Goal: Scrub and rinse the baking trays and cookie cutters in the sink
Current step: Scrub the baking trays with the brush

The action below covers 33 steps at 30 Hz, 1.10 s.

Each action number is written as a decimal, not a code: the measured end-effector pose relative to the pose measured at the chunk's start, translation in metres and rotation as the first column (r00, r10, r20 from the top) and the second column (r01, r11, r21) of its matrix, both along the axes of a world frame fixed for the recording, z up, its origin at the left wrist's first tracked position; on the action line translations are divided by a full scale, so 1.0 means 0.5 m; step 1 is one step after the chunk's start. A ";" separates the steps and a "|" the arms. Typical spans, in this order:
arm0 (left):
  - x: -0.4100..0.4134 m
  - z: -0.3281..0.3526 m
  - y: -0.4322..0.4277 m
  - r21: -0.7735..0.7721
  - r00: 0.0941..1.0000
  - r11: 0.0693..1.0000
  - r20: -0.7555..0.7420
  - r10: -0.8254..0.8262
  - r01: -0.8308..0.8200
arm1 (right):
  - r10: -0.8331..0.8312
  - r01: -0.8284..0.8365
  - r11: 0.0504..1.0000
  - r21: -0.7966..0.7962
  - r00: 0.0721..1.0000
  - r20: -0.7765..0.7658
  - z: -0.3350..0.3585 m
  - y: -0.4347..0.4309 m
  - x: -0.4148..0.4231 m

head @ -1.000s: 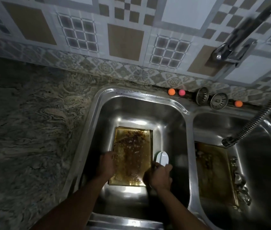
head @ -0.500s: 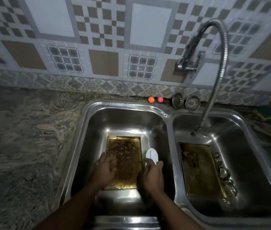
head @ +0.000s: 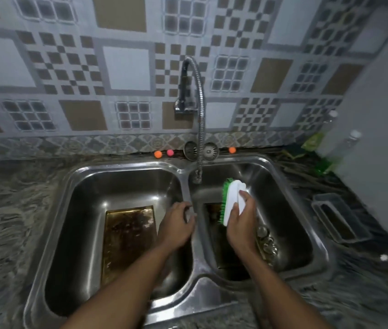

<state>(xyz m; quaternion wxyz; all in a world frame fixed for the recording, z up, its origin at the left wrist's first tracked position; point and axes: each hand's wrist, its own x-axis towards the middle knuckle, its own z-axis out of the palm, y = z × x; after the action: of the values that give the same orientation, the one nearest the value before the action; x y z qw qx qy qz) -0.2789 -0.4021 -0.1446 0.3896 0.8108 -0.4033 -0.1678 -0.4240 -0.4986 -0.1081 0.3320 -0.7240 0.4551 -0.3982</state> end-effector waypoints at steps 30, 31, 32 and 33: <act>-0.267 -0.266 -0.278 0.703 0.986 0.693 0.084 0.142 -0.160 | 0.056 -0.013 0.996 0.090 0.869 -0.491 -0.080 -0.574 -0.531; -0.265 -0.270 -0.277 0.710 0.982 0.681 0.085 0.168 -0.179 | 0.054 -0.010 0.996 0.093 0.869 -0.493 -0.083 -0.574 -0.533; -0.264 -0.269 -0.275 0.718 0.981 0.673 0.071 0.181 -0.177 | 0.049 -0.004 0.996 0.093 0.870 -0.491 -0.086 -0.576 -0.535; -0.265 -0.271 -0.273 0.719 0.979 0.672 0.067 0.191 -0.180 | 0.041 0.003 0.996 0.089 0.872 -0.488 -0.088 -0.579 -0.535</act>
<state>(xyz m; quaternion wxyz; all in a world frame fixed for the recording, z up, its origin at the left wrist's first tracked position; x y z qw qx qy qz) -0.4115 -0.5386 -0.2800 0.0580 0.9338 -0.2178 -0.2779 -0.6914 -0.7881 -0.1522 0.2410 -0.7904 0.5341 -0.1785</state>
